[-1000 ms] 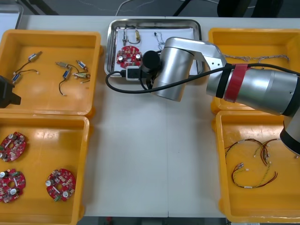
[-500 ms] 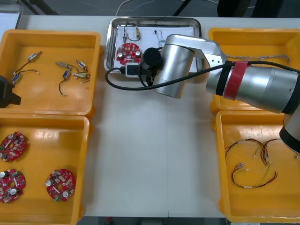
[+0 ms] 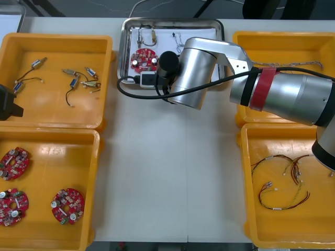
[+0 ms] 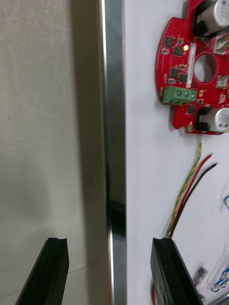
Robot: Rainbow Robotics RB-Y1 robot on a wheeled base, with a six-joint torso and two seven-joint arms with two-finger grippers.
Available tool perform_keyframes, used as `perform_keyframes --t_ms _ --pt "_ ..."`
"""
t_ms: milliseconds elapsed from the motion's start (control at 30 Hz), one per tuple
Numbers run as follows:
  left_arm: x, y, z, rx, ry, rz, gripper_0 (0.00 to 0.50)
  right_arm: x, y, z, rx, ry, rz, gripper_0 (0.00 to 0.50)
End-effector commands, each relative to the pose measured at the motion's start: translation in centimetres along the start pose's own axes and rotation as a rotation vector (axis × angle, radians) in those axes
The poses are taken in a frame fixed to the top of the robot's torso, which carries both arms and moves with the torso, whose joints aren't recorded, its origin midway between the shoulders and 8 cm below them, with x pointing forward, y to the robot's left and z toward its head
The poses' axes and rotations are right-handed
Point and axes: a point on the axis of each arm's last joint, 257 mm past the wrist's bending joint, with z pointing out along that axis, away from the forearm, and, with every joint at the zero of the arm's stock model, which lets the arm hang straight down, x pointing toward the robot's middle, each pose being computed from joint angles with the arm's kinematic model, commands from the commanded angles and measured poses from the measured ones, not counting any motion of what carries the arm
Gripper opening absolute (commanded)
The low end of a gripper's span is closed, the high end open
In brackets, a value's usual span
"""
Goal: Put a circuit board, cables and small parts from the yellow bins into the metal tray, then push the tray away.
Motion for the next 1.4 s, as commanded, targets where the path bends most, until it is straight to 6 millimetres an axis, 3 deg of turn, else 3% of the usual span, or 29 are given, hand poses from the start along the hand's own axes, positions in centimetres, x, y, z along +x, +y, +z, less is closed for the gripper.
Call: perform_keyframes --t_ms 33,267,567,933,1167,1400 --pt "0.4 0.4 -0.2 -0.03 -0.001 -0.065 0.5 -3.0 -1.8 -3.2 0.014 -0.018 -0.047 0.5" --pt "0.4 0.4 -0.2 -0.03 -0.001 -0.065 0.5 -2.5 -0.4 -6.0 -0.074 0.025 -0.001 0.5" --pt "0.4 0.4 -0.2 -0.03 -0.001 -0.065 0.5 -0.9 1.8 -9.9 -0.246 0.075 0.258 0.5" --pt "0.4 0.4 -0.2 -0.03 -0.001 -0.065 0.5 4.4 3.7 -14.8 -0.364 0.168 0.645 0.5" --pt "0.4 0.4 -0.2 -0.03 -0.001 -0.065 0.5 8.9 4.2 -17.5 -0.334 0.238 0.861 0.5" --pt "0.4 0.4 -0.2 -0.03 -0.001 -0.065 0.5 12.4 4.7 -19.0 -0.294 0.276 1.07 0.5"
